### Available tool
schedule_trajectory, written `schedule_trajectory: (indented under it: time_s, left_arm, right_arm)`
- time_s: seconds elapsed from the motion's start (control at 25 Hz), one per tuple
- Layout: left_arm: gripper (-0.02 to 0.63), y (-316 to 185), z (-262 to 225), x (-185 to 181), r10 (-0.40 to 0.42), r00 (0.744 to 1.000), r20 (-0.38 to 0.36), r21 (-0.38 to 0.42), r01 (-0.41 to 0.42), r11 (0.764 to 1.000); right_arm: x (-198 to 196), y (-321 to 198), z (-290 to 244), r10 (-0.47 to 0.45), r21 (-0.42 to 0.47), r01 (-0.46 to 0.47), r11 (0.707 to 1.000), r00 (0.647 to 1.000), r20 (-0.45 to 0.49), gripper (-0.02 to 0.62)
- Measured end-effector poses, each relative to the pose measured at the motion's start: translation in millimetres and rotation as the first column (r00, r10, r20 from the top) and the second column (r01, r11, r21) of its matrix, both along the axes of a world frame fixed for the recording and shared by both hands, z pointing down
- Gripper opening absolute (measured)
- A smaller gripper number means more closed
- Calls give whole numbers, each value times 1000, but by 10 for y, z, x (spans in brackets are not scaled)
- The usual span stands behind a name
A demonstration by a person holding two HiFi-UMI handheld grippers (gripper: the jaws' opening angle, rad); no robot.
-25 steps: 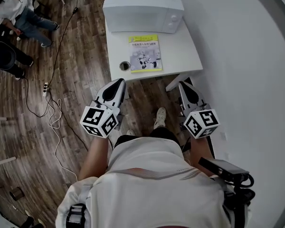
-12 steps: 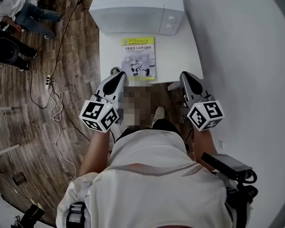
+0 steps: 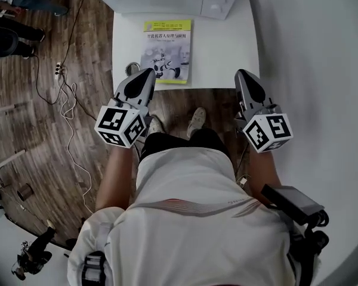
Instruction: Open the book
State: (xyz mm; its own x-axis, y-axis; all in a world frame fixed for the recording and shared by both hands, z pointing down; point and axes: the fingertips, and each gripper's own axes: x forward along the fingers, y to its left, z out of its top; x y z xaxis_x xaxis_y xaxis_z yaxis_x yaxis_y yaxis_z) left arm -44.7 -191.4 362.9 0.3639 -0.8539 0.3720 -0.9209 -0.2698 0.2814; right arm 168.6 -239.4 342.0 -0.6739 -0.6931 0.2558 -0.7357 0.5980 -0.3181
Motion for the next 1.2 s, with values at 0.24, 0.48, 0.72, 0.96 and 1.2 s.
schedule_trajectory:
  time_s: [0.24, 0.48, 0.72, 0.96, 1.2]
  left_arm:
    - [11, -81, 292, 90, 86, 996, 28, -5, -86, 996]
    - [11, -103, 644, 140, 162, 984, 76, -45, -159, 986]
    - [12, -150, 985, 407, 277, 952, 133, -97, -266, 959]
    - [63, -84, 1417, 770, 384, 898, 215, -184, -349, 919]
    - [112, 30, 1787, 946, 476, 811, 341, -286, -393, 874]
  right_arm:
    - [-42, 81, 394, 23, -74, -26, 997, 999, -40, 3]
    - [-360, 224, 740, 19, -131, -23, 991, 999, -37, 3]
    - [-286, 376, 1046, 41, -179, -48, 983, 998, -44, 3]
    - [-97, 455, 1378, 76, -236, -85, 968, 996, -50, 2]
    - [-1, 501, 1613, 96, -274, -102, 956, 995, -36, 3]
